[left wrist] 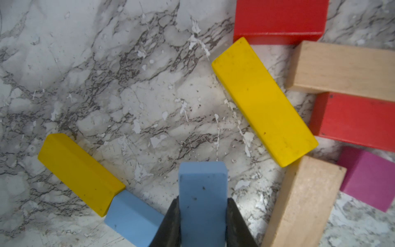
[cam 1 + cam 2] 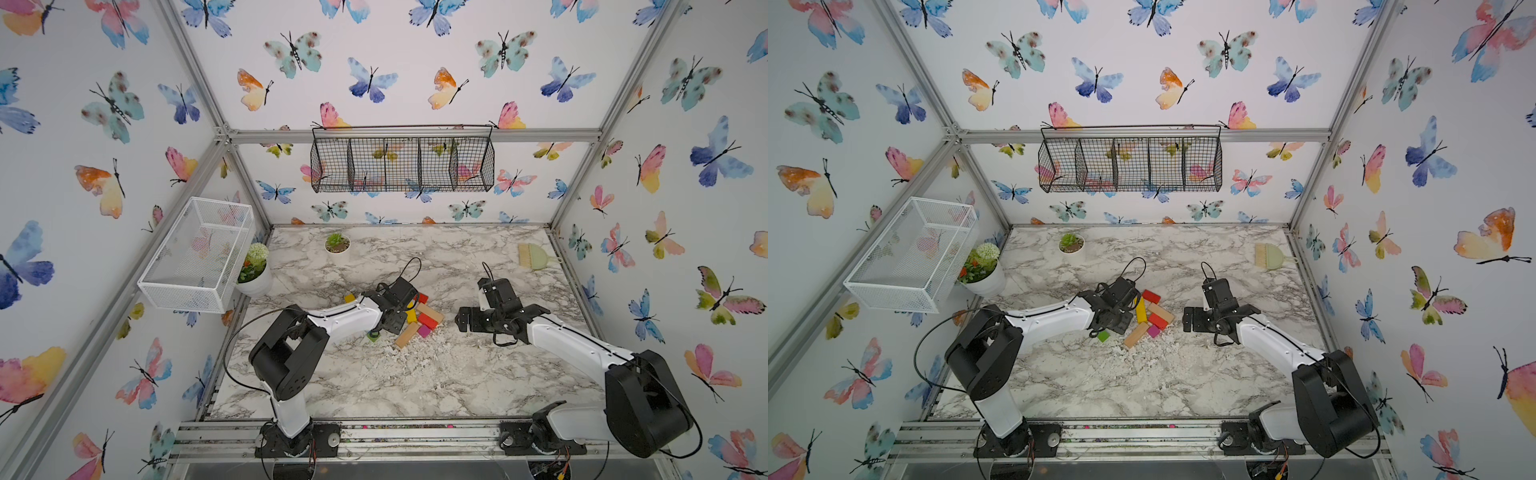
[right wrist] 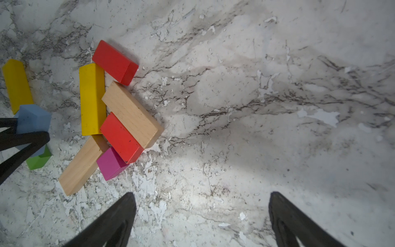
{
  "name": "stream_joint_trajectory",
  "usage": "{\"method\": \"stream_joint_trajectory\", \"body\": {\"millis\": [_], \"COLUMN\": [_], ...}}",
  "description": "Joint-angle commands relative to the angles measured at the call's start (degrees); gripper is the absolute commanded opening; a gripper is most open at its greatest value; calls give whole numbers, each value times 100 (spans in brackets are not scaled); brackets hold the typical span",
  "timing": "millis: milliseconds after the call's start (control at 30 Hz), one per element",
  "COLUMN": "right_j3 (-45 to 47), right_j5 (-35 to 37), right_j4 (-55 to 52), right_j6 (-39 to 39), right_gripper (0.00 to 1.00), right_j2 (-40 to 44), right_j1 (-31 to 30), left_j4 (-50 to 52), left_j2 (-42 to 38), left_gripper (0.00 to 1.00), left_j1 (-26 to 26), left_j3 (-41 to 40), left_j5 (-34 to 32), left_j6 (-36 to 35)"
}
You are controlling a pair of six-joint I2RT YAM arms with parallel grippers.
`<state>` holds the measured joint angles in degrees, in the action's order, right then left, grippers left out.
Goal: Assemble the letter v with building blocks
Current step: Place the building block at the center of the board.
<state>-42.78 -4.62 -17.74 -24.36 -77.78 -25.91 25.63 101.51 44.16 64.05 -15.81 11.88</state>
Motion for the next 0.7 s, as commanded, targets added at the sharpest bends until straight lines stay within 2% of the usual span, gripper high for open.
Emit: {"method": "stream_joint_trajectory", "body": {"millis": [0, 667], "right_j3": [51, 86], "right_j5": [-71, -101], "right_j4": [29, 77], "right_j6": [32, 26], "right_gripper": [98, 98], "right_j2": [-69, -132], "right_j1": [25, 25], "left_j4": [-90, -214], "left_j2": [193, 483], "left_gripper": [23, 25], "left_j1": [-61, -157], "left_j3": [-77, -147], "left_j5": [-126, -24], "left_j6": [-113, -168]}}
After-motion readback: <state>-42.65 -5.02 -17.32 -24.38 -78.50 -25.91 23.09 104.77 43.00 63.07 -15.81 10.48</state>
